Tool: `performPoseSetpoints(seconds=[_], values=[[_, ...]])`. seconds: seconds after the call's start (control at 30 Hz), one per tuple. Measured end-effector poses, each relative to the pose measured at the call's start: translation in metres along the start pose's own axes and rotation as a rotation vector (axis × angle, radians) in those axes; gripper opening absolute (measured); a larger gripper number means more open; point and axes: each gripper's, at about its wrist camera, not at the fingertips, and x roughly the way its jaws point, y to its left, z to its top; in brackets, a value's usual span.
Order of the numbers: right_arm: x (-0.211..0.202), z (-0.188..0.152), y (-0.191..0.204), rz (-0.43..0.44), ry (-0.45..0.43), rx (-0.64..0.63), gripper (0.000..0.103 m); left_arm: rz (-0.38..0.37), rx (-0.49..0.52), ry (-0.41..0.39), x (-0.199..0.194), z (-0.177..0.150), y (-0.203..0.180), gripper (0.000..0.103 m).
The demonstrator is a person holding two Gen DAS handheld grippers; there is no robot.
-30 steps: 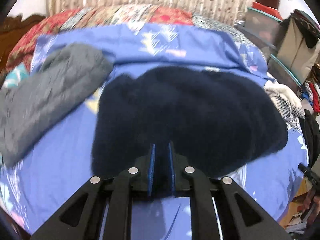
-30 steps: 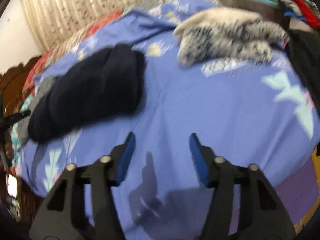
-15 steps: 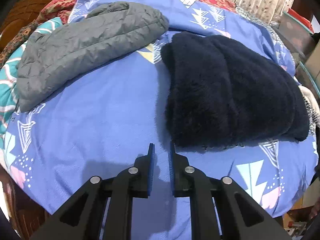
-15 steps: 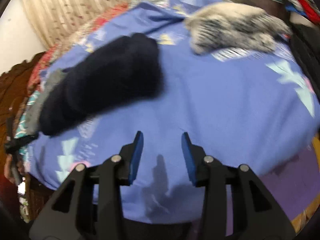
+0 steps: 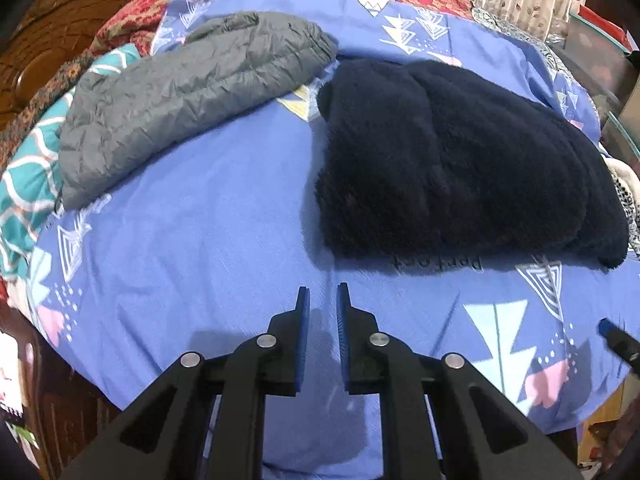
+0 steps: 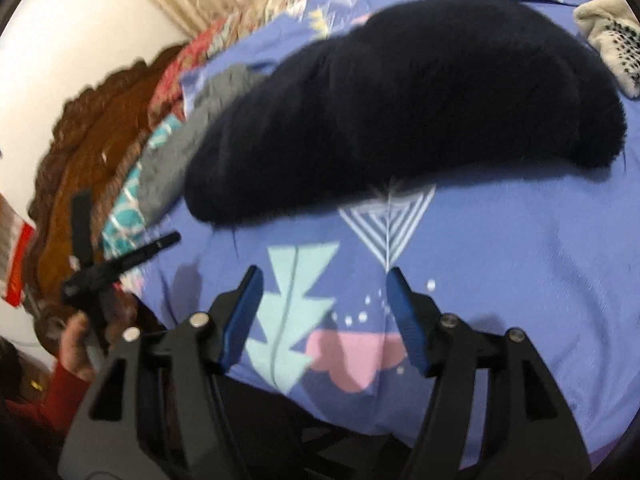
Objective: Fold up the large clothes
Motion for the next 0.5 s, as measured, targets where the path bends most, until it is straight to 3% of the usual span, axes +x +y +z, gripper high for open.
performPoseSetpoints(seconds=[0.2, 0.37, 0.43, 0.5], values=[[-0.005, -0.010, -0.025, -0.042, 0.022, 0.051, 0.063, -0.006, -0.003, 0.031, 0.006, -0.014, -0.009, 0.037], [-0.009, -0.010, -0.041, -0.075, -0.009, 0.087, 0.080, -0.027, 0.007, 0.037, 0.008, -0.020, -0.018, 0.038], [-0.010, -0.010, -0.045, -0.079, -0.018, 0.103, 0.082, -0.026, 0.009, 0.025, 0.007, -0.021, -0.021, 0.042], [-0.009, -0.011, -0.049, -0.084, -0.019, 0.111, 0.083, -0.021, 0.002, 0.002, 0.004, -0.021, -0.022, 0.055]])
